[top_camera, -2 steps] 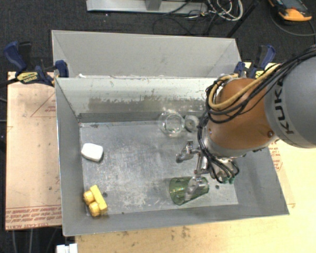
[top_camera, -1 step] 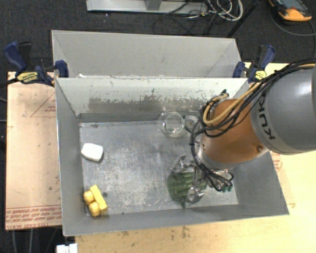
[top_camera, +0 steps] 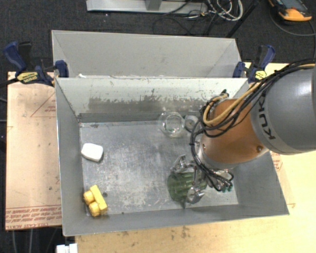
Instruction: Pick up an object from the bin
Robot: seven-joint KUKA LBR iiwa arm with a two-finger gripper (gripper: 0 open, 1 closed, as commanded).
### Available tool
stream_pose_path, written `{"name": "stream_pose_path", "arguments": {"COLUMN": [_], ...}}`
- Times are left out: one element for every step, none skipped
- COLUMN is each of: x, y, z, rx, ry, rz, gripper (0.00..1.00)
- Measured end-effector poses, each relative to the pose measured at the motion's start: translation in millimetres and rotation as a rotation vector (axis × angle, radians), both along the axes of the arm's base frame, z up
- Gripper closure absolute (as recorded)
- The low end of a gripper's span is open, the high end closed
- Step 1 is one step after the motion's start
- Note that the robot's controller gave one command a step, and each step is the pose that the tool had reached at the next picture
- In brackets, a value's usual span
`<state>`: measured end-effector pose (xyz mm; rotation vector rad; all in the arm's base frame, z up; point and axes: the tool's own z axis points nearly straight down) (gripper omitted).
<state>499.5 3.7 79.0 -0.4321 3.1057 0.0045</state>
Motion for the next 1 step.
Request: {"name": "stream_pose_path", "arguments": {"x": [-1.1], "y": [5.0], "z": [141.9], "rx": [-0.002], "ry": [0.002], "rz": [-0.068], "gripper": [1.00]}}
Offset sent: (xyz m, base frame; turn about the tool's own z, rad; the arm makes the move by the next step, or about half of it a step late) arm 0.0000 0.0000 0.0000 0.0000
